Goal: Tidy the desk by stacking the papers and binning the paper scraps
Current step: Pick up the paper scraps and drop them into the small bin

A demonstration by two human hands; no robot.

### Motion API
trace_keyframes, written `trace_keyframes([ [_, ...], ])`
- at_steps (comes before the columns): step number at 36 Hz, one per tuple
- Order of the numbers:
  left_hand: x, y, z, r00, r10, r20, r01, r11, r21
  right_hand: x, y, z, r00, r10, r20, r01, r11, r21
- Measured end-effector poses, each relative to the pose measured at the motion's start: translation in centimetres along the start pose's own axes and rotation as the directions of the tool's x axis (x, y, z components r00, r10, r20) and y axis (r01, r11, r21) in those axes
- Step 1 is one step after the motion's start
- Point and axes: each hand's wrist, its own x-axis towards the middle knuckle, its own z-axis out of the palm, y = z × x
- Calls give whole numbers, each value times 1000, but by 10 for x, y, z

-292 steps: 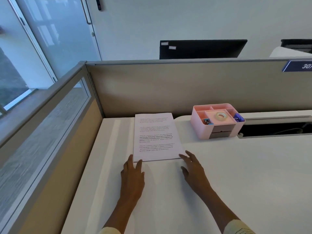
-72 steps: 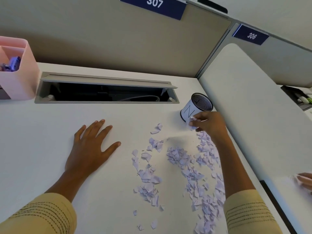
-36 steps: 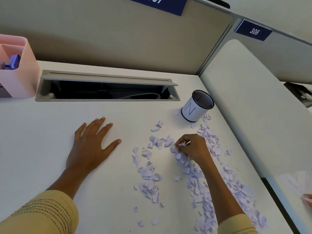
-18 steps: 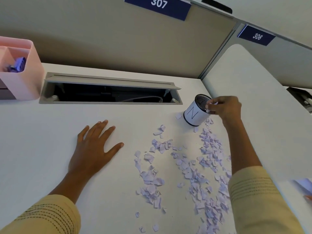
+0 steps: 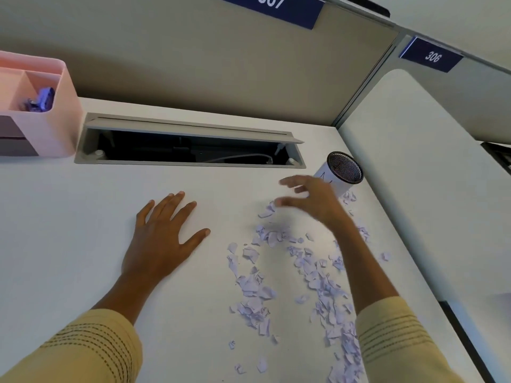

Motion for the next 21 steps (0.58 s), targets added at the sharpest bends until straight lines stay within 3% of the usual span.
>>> trace_keyframes([
  [2, 0, 0, 0, 1000, 2, -3, -2, 1000, -1, -5, 1, 20, 989, -11, 149, 15, 999, -30],
  [5, 0, 1, -1, 1000, 4, -8, -4, 1000, 0, -9, 6, 43, 973, -53, 224, 98, 976, -194],
  [13, 0, 1, -1, 1000, 2, -2, -2, 1000, -3, -28, 11, 55, 979, -112, 170, 133, 984, -120],
  [21, 0, 0, 0, 1000, 8, 2, -8, 1000, 1, -36, 22, 39, 989, -36, 145, 46, 997, -68],
])
